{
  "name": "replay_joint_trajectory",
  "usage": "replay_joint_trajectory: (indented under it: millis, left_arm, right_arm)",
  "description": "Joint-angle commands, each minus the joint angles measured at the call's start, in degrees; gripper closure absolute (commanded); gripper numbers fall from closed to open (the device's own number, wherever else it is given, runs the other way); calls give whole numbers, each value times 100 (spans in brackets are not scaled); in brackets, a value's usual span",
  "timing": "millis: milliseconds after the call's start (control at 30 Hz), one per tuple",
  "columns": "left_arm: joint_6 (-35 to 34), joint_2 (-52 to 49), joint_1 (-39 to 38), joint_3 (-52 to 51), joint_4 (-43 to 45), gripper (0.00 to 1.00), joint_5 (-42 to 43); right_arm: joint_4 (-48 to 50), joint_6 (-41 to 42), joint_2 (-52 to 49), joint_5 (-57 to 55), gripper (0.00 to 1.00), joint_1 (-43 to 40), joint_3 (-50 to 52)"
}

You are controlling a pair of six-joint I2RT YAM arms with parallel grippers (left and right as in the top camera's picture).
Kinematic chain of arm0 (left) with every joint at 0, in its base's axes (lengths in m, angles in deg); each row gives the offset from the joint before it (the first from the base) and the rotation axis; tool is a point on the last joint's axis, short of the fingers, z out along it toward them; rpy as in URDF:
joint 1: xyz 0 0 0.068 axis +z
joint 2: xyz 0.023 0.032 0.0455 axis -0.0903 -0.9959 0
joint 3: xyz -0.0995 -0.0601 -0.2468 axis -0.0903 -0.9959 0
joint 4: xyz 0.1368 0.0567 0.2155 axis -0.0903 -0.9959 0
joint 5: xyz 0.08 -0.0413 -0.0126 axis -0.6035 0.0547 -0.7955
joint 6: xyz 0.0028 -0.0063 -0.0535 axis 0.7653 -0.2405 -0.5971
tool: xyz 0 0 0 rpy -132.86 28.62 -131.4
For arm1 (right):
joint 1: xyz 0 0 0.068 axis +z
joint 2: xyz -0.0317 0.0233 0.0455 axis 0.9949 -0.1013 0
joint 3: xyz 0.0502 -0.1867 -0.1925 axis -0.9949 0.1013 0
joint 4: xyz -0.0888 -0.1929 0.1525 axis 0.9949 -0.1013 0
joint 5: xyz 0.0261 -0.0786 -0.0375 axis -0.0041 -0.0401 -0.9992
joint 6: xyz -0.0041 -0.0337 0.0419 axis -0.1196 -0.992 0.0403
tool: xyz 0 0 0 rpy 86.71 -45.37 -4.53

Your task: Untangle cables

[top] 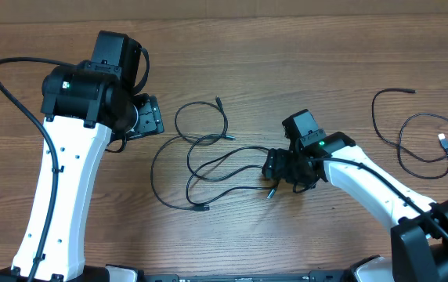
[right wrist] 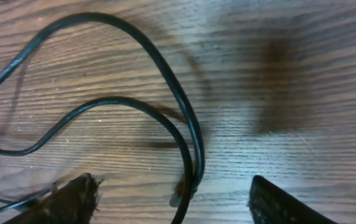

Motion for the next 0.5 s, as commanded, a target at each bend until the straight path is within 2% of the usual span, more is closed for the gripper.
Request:
replay_joint_trajectory:
  millis: [0, 233, 467]
  left_arm:
    - [-35, 66, 9, 96, -4, 24, -7]
    - [-35, 66, 9, 96, -4, 24, -7]
    - [-35, 66, 9, 96, -4, 24, -7]
  right_arm:
    - [131, 339, -2, 118, 27, 11, 192]
    - [601, 339, -7, 299, 40, 15, 470]
    - [1008, 341, -33, 306, 40, 15, 706]
